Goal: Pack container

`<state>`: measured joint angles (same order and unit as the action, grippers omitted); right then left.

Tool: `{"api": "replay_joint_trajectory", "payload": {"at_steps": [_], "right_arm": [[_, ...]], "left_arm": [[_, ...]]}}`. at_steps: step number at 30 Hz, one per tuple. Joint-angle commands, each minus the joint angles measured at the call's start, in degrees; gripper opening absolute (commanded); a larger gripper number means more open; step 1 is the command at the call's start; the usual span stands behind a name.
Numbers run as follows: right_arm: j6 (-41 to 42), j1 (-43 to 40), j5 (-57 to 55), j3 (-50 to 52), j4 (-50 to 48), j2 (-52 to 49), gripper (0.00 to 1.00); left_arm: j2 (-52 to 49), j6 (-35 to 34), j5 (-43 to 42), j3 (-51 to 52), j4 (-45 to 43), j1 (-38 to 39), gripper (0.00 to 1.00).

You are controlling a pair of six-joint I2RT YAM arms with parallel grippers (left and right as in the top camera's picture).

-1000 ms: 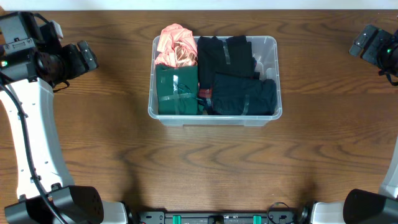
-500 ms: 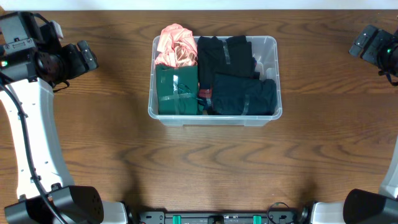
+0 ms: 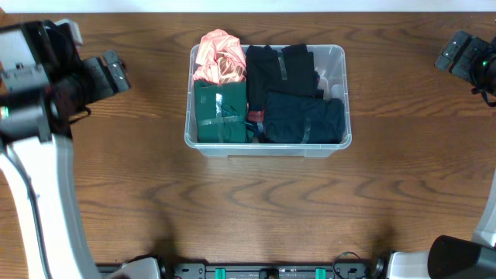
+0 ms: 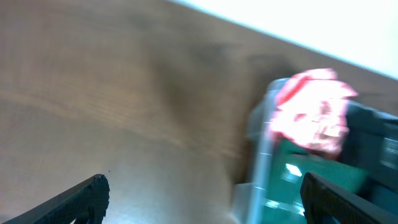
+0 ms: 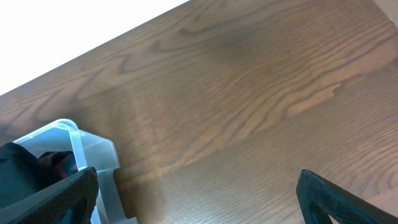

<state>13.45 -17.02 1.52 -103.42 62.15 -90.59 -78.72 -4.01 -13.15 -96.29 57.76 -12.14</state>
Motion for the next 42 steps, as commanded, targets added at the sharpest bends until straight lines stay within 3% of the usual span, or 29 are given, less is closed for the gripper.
{"api": "replay_joint_trajectory", "payload": {"at_steps": [1,6,10,15,24,29,42], "right_arm": [[0.87,-0.17,0.0,0.13,0.11,-0.44,0.99],[0.87,-0.17,0.0,0.13,0.11,-0.44,0.99],[0.87,-0.17,0.0,0.13,0.11,-0.44,0.99],[0.87,-0.17,0.0,0.13,0.11,-0.44,0.99],[0.87,-0.17,0.0,0.13,0.11,-0.44,0.99],[0.87,-0.17,0.0,0.13,0.11,-0.42,0.99],[0.87,-0.17,0.0,0.13,0.11,-0.42,0.99]], "left_arm": [[6.32,1.03,0.37,-0.28,1.03,4.39,0.98],[14.14,1.01,3.23,0.2,3.69,12.13,0.98],[20.59,1.05,5.75,5.05,0.17,16.61,0.98],[30.99,1.73,6.36,21.44,-13.77,16.98,0.98],[51.32,1.86,6.36,57.57,-48.04,16.94,0.98],[58.23,1.86,6.36,70.99,-58.12,16.94,0.98],[73.31,1.86,6.8,85.85,-61.29,15.91,0.98]]}}
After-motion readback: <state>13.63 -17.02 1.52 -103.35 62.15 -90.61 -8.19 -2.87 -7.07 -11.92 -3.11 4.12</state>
